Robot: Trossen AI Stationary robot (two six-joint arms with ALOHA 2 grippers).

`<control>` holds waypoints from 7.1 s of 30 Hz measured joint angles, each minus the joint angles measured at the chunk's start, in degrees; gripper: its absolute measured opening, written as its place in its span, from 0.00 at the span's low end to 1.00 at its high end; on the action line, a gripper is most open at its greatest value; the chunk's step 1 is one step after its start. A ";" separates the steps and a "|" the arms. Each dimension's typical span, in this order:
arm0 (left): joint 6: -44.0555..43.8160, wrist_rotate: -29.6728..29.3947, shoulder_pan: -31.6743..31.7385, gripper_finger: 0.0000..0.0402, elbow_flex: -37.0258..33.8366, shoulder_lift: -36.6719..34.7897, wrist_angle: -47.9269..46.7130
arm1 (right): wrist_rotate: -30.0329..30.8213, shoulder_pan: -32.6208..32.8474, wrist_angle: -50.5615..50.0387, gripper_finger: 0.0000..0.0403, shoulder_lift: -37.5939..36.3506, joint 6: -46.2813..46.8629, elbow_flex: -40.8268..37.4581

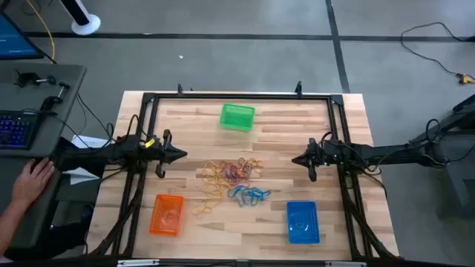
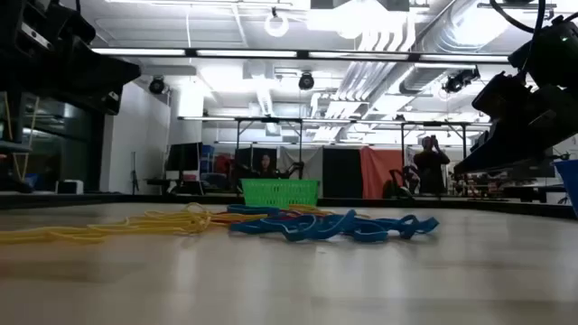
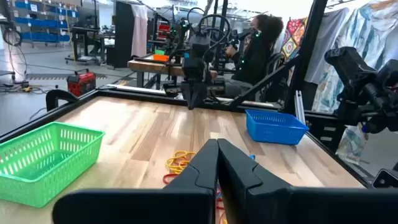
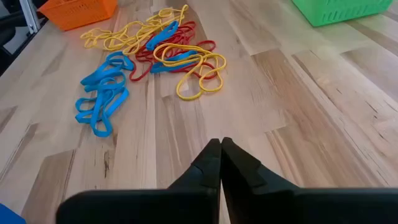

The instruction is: Sort rubber bands into baskets

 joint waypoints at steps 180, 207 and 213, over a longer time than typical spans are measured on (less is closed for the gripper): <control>21.94 -4.51 5.35 0.00 53.67 84.99 -37.79 | 0.00 0.00 -0.02 0.00 0.01 0.00 -0.01; 23.01 -16.55 20.78 0.00 72.57 89.59 -20.45 | 0.00 0.00 -0.02 0.00 0.00 0.00 0.00; 22.56 -15.64 21.77 0.00 72.60 95.98 -16.83 | 0.00 0.00 -0.04 0.00 0.02 0.00 0.00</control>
